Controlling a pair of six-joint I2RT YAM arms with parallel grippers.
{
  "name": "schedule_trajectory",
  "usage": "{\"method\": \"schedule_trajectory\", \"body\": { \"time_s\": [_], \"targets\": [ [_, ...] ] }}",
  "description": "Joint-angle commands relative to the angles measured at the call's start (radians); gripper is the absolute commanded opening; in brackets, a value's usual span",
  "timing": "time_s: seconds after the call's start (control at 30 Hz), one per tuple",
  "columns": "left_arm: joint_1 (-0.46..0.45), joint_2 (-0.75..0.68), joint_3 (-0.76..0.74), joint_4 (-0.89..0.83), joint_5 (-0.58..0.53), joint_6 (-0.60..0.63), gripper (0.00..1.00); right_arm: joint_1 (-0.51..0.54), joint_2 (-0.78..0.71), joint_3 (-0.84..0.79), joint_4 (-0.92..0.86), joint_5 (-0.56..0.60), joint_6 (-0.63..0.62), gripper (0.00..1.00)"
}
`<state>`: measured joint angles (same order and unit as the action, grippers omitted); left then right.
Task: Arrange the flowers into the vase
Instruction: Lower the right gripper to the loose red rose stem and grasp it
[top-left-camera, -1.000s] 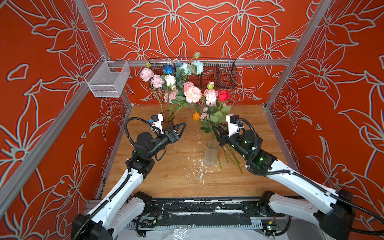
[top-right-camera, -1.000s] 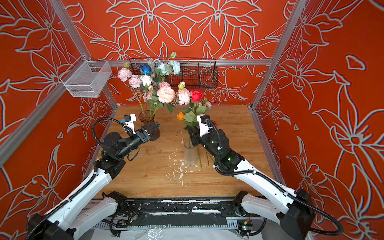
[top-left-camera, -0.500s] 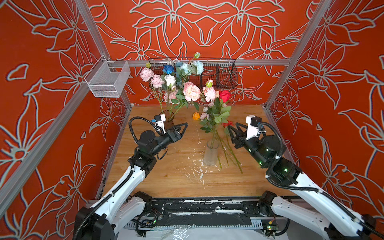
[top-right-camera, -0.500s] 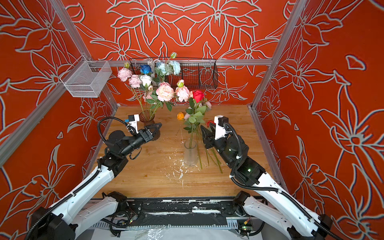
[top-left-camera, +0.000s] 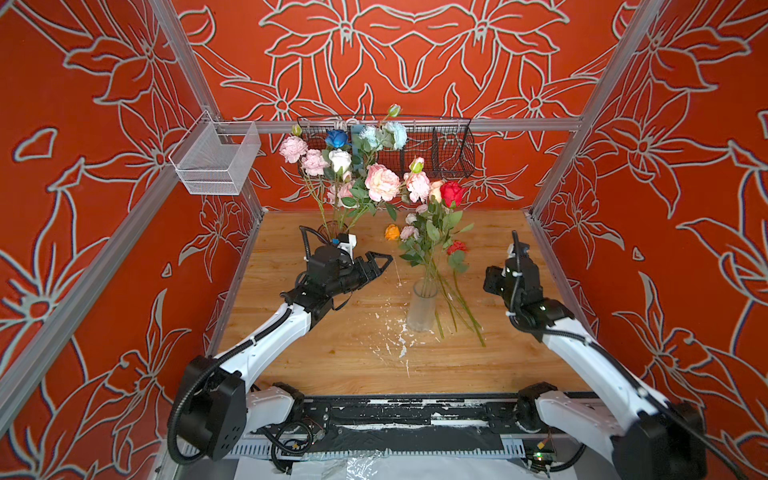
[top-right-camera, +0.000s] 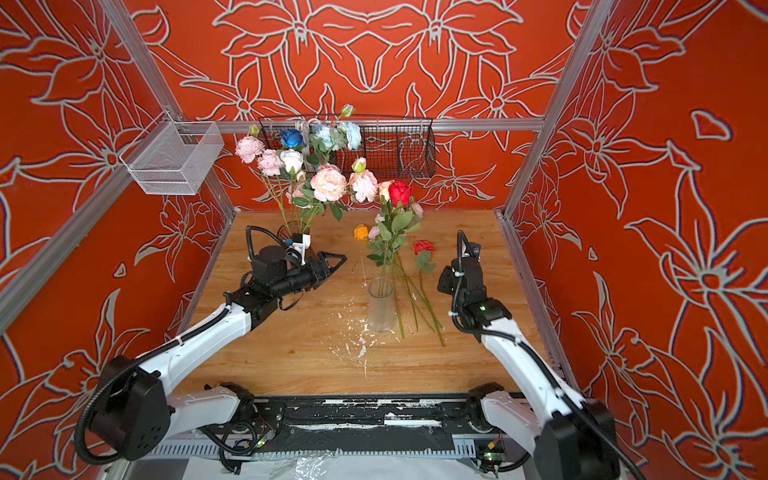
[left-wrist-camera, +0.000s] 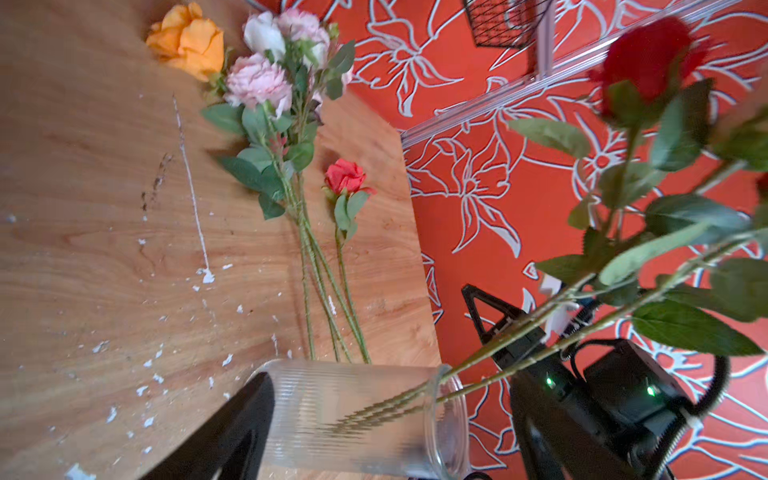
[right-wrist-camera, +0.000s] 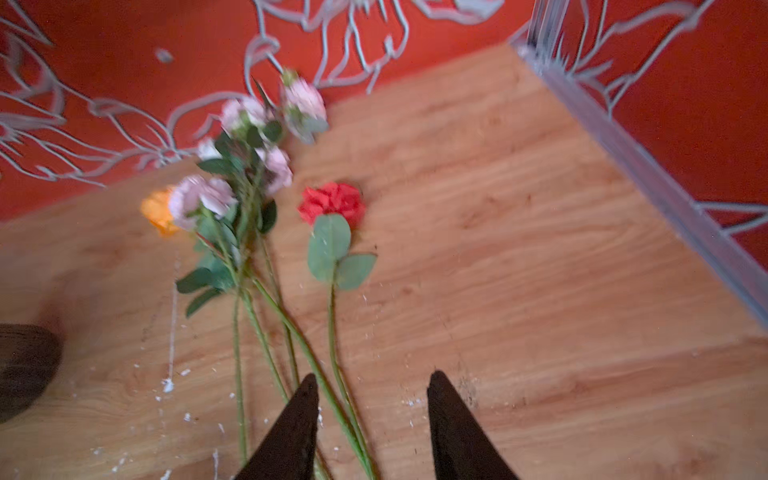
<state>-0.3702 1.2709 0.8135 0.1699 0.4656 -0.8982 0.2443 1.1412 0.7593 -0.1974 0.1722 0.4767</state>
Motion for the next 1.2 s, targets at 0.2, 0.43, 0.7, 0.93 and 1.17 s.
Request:
{"method": "schedule_trajectory", "body": {
  "time_s": [0.2,0.43,0.7,0.93,1.17],
  "targets": [
    [-0.007,0.076,0.037,-0.096,0.035,-0.002,0.86,-0.024,0.455,0.273,-0.09,-0.25,-0.033,0.46],
    [-0.007,0.066,0.036,-0.083,0.049,-0.002,0.86,-0.025,0.684,0.409,-0.129,-0.282,-0.054,0.44],
    [-0.001,0.044,0.026,-0.024,0.082,-0.013,0.87,-0.025,0.836,0.513,-0.169,-0.261,-0.036,0.28],
    [0.002,0.011,0.012,0.004,0.085,-0.024,0.88,-0.027,0.766,0.448,-0.119,-0.192,-0.011,0.07],
    [0.005,-0.012,0.005,0.034,0.1,-0.027,0.89,-0.043,0.552,0.332,-0.005,-0.153,0.022,0.0]
  ]
}}
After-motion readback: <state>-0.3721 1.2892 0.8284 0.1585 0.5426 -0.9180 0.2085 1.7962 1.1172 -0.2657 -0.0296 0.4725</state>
